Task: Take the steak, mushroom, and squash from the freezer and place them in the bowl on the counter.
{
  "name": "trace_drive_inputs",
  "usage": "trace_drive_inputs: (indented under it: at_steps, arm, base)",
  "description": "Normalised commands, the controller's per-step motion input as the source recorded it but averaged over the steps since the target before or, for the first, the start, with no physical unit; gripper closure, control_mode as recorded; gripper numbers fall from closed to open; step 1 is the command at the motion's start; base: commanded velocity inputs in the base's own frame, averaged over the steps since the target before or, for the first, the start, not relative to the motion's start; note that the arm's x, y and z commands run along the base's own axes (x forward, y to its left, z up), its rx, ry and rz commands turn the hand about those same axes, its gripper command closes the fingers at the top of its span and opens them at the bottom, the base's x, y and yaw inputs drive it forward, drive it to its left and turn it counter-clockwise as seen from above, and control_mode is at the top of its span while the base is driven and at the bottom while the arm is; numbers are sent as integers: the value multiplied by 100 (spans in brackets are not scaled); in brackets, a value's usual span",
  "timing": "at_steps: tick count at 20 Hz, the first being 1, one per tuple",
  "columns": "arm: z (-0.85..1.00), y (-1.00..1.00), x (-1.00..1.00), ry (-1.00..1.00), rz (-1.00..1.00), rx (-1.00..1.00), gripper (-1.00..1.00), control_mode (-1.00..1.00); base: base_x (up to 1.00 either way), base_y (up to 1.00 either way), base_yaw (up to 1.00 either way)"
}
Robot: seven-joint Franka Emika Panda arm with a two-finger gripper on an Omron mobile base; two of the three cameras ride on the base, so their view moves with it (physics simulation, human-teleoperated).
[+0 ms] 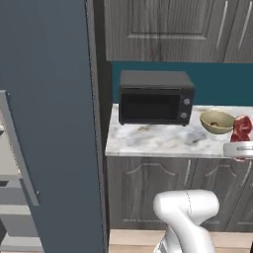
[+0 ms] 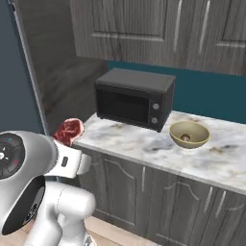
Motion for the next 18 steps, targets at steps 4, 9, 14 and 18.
trace_drive_inputs:
  at_steps: [4,9,14,18]
  arm:
    - [0,0,0,0,0,0,100,100]
    - [0,0,0,0,0,0,100,100]
    - [0,0,0,0,0,0,100,100]
    - [0,0,0,0,0,0,100,100]
  base:
    - [57,-82,-2]
    - [77,-45,0]
    - [36,-68,1]
    - [0,-96,-3]
